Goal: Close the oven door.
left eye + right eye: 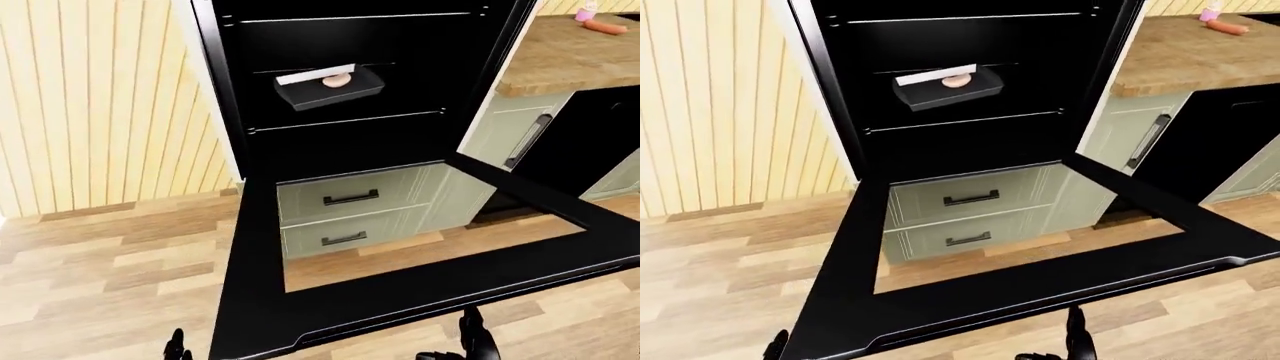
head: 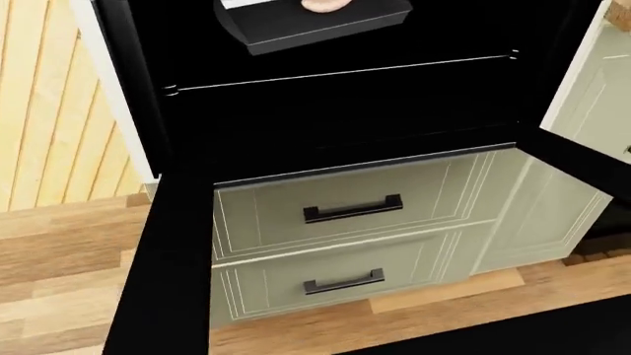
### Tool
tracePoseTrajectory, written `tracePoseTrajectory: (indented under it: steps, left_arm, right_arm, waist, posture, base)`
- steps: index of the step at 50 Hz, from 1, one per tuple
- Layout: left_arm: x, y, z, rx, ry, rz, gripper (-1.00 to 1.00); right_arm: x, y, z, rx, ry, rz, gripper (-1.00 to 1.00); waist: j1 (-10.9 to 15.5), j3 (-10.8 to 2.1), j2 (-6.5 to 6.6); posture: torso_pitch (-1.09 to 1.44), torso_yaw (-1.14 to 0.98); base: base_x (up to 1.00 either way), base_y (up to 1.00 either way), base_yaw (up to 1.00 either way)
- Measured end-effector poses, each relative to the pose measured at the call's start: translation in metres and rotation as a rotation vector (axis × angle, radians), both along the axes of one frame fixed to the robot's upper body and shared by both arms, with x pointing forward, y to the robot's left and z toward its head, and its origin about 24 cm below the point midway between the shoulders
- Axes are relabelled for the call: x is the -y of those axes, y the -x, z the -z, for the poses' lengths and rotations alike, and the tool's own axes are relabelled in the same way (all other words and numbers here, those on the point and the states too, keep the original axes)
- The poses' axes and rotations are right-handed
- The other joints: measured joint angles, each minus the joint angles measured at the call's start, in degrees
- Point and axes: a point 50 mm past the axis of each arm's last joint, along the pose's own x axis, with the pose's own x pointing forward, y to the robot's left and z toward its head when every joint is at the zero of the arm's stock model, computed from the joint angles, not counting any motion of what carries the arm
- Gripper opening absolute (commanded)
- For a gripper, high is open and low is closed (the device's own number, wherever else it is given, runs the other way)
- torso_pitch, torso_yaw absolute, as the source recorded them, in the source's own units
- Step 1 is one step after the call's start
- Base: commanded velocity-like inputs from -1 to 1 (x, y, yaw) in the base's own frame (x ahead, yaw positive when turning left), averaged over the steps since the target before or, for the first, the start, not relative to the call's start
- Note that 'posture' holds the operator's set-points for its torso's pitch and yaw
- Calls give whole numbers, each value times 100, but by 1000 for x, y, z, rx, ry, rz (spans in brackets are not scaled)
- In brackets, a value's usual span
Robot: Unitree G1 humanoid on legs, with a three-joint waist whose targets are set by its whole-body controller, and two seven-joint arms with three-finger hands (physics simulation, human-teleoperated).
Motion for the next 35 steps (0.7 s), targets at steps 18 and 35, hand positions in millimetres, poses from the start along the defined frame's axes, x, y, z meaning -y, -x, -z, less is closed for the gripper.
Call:
tracePoseTrajectory:
  steps: [18,35]
  left_arm:
    - [-4,-2,-2,8,-12,-12,100]
    - [8,-1,3,-10,26,23,100]
  right_arm:
    - [-10,-2,3,-13,-24,-29,100]
    - [3,2,0,-10,9,10,100]
  waist:
    - [60,-65,701]
    - [-152,-108,-31]
  posture:
    - [0,0]
    - [0,0]
  base:
    - [0,49,0]
    - [0,49,0]
